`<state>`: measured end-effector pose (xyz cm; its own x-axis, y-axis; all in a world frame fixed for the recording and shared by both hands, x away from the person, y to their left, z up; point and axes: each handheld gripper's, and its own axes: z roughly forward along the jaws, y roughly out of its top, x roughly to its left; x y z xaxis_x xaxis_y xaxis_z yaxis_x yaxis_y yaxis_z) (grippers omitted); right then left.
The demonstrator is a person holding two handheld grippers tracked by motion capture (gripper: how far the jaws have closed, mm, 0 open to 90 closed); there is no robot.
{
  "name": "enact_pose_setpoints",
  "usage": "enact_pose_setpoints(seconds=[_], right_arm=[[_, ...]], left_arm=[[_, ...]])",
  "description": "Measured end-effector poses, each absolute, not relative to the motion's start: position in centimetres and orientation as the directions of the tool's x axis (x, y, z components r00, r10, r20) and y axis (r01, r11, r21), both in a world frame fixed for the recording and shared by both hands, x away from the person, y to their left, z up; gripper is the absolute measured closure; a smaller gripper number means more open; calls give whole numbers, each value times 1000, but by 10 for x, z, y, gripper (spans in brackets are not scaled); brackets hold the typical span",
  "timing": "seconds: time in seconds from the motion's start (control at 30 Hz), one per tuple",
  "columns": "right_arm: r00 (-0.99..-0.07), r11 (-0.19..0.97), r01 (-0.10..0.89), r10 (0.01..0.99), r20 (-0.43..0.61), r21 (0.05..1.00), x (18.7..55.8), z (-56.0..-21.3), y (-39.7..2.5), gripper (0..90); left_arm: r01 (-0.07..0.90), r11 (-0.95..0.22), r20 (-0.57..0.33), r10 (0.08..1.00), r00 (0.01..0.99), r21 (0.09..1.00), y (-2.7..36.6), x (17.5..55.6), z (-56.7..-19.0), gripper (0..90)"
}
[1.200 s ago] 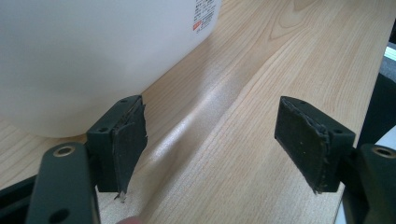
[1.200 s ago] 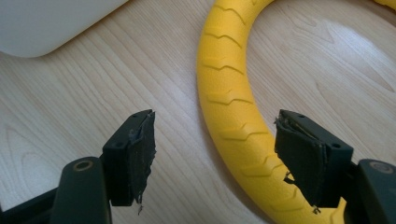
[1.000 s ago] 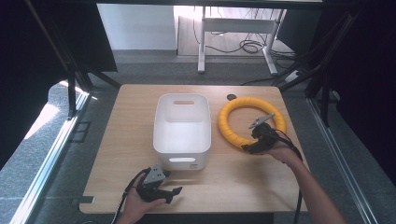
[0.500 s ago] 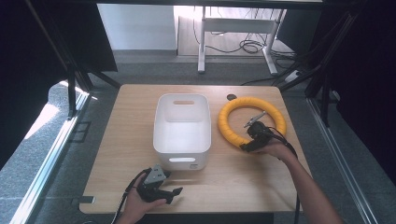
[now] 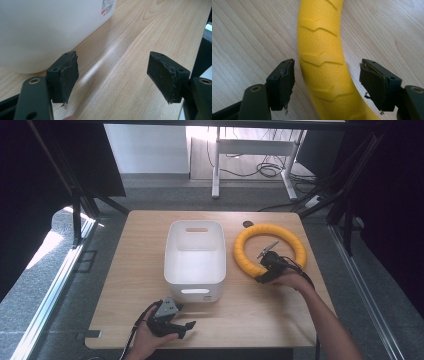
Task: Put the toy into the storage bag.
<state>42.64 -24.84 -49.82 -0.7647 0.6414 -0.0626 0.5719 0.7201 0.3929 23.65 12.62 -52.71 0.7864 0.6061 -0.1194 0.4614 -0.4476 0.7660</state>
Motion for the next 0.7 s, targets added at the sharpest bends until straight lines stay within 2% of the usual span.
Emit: enact_pose_setpoints(seconds=[0.37,0.53,0.6,0.7], right_arm=[[-780,737,567,624,-47,368,432,-509,-241,319],[-782,732,569,623,-29,375,433,-509,-240,386],[-773,723,578,633,-28,379,435,-508,-241,438],[-783,726,576,622,-1,376,438,-508,-244,453]], left_arm=[[461,-448,-119,605,787,766,125,236,-528,252],[458,-443,-119,606,787,771,125,236,-527,252],[457,-444,-118,605,787,771,124,236,-527,252],[457,-445,-118,604,788,770,124,236,-527,252]])
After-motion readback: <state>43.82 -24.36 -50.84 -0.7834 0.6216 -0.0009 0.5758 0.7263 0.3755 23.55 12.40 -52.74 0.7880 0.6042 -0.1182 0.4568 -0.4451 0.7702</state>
